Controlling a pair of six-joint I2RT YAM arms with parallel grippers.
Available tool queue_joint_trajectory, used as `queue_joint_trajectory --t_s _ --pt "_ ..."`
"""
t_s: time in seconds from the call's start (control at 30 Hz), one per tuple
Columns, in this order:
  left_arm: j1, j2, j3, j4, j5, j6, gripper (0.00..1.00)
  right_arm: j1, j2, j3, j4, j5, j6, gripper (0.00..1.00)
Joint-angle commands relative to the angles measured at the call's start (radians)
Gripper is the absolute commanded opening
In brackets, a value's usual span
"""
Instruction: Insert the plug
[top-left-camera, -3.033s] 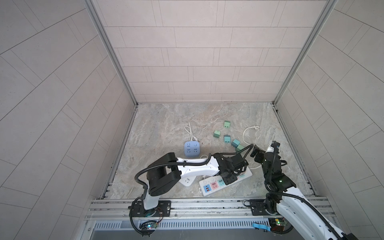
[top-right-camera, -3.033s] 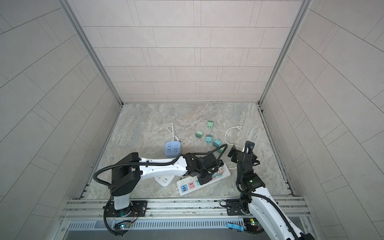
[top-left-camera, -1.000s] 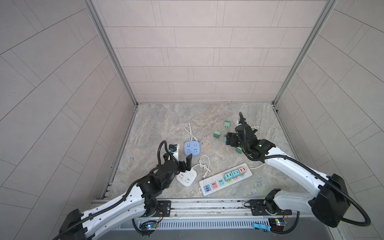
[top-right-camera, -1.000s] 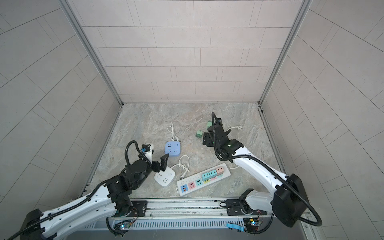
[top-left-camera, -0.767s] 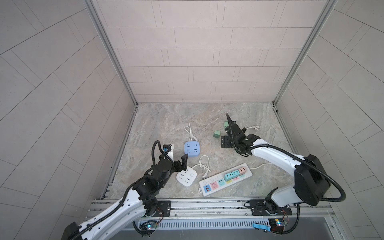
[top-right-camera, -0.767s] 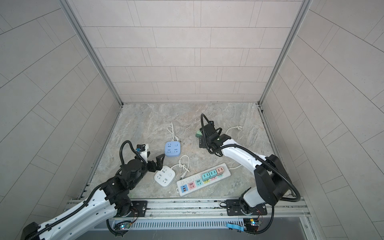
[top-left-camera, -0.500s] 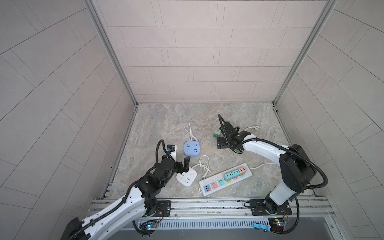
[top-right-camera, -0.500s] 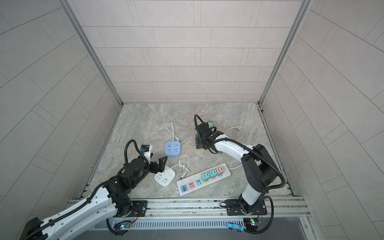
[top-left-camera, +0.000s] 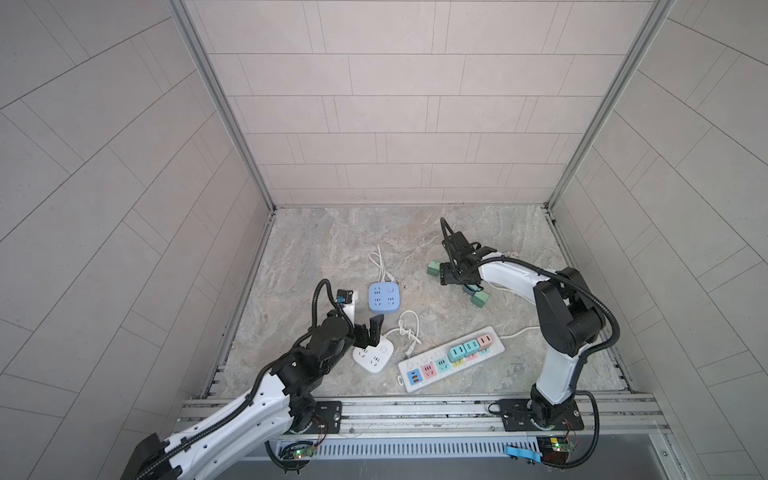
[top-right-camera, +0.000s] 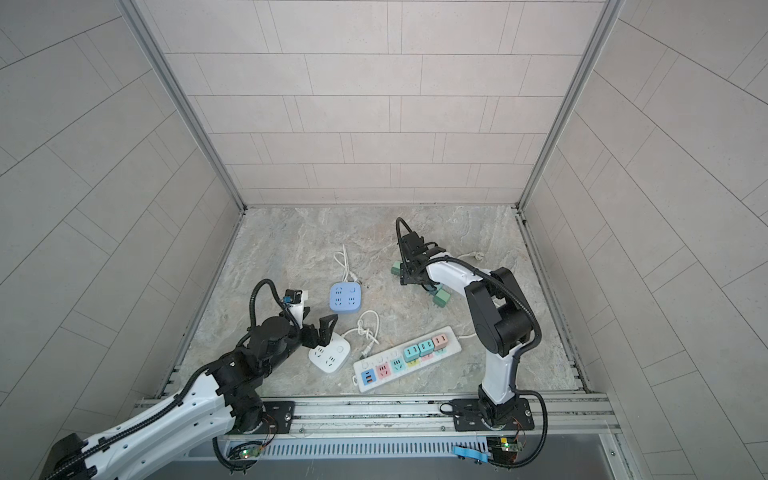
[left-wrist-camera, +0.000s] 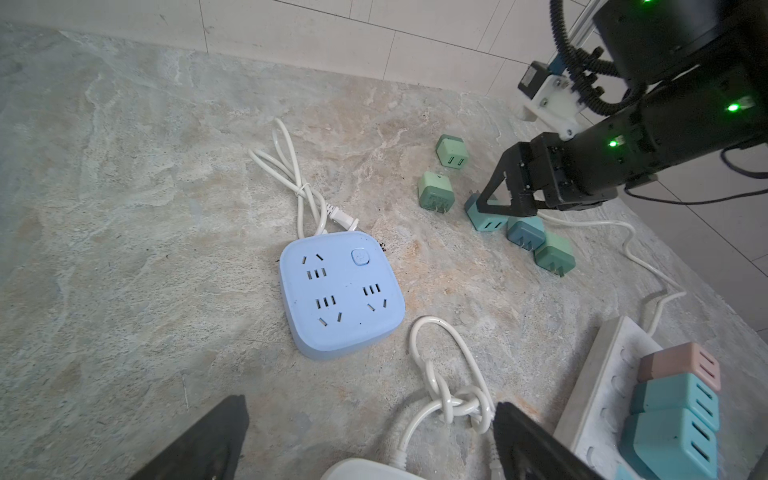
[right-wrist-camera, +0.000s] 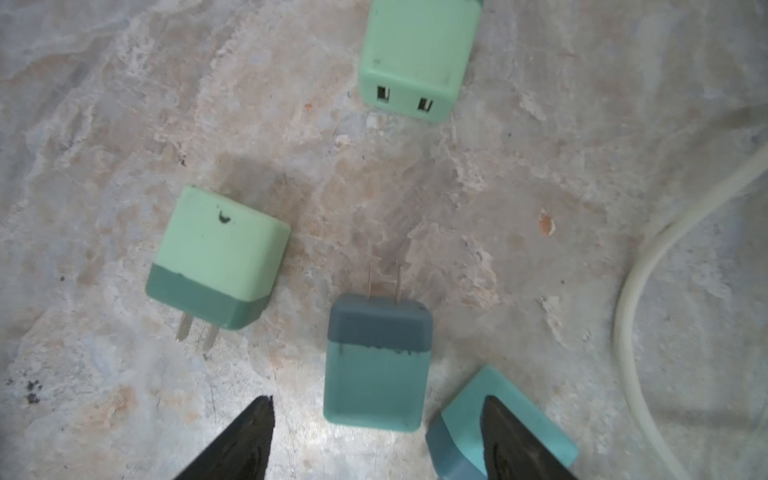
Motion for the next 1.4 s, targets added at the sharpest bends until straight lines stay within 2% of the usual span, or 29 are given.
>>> queue_joint_trajectory --t_s 0.0,0.47,0.6,1.07,1.37 --pt "0.007 -0.025 0.014 -0.018 -0.009 0.001 1.00 -0.001 0.017 0.039 -0.057 -0.004 -0.030 0.80" --pt "0.007 -0.046 0.017 -0.041 -0.013 0.008 1.00 -0.007 0.181 0.203 -0.126 -0.075 -0.071 0.80" --pt "0.007 -0.058 0.015 -0.049 -0.024 0.008 1.00 0.003 0.207 0.243 -0.144 -0.085 -0.086 0.76" --pt "0.006 -0.067 0.020 -0.059 -0.020 0.012 1.00 0.146 0.219 0.256 -0.165 -0.077 -0.165 0.74" --pt "0.007 -0.091 0.016 -0.082 -0.023 0.014 1.00 0.255 0.164 0.178 -0.132 -0.091 -0.202 0.75"
